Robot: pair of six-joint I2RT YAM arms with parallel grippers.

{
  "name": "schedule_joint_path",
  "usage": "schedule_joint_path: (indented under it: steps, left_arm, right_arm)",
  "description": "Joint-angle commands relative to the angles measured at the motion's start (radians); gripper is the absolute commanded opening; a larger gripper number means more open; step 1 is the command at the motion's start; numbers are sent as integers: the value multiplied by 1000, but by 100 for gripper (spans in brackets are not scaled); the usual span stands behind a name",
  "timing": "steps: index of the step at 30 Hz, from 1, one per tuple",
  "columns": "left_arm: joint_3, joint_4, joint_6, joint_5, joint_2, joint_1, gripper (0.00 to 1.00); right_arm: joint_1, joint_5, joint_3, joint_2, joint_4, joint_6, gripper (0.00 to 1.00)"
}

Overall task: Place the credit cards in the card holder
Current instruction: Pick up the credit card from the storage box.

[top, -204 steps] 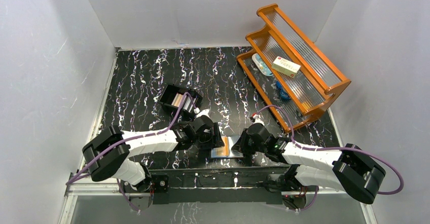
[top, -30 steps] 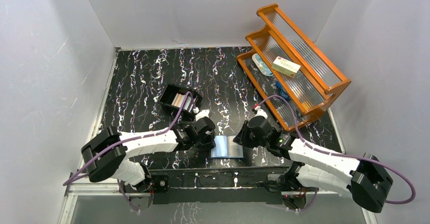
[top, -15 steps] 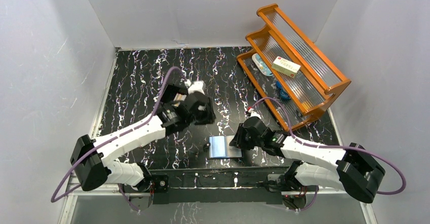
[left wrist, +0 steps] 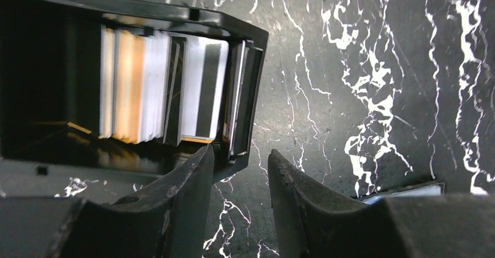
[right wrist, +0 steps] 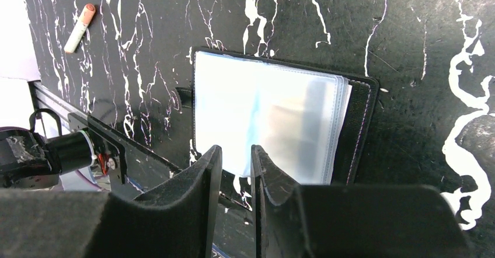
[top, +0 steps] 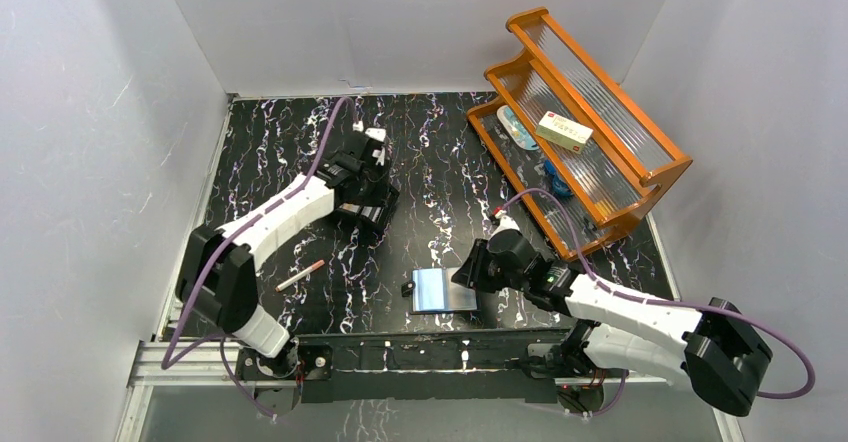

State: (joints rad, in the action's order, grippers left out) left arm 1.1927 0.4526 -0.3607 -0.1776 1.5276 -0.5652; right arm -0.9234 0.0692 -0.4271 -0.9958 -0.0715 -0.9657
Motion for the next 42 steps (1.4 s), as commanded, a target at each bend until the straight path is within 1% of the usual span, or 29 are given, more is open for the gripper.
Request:
schedule_joint_path:
  steps: [1,6,11,17,28,29,31,35,42]
  left_arm:
    - [55,-15,89,146,62,19,37]
    - [51,-41,101,167,121,23,37]
    - [58,-43,115,117,169,23,35]
    - [58,-44,134,51,185,23,32]
    - [42,-51,157,13,221,22,30]
    - [43,-51,160,10,225,22,28]
    - [45,-51,163,7,227,22,16]
    - [54,-46,163,10,200,22,0]
    - [133,42,131,43,124,22,0]
  right_arm:
    - [0,18,-3,25,26,18,33]
    - [0,22,-2,48,3,21,33]
    - [0,34,-2,75,-11,17,33]
    - [0,41,-11,88,-27,15,33]
    - [0,44,-15,89,-31,10,33]
    - [0,44,-15,88,-31,10,33]
    - [0,43,-16,89,-32,10,33]
    - [0,46,-15,96,-38,9,33]
    - [0,43,-18,94,-37,-1,33]
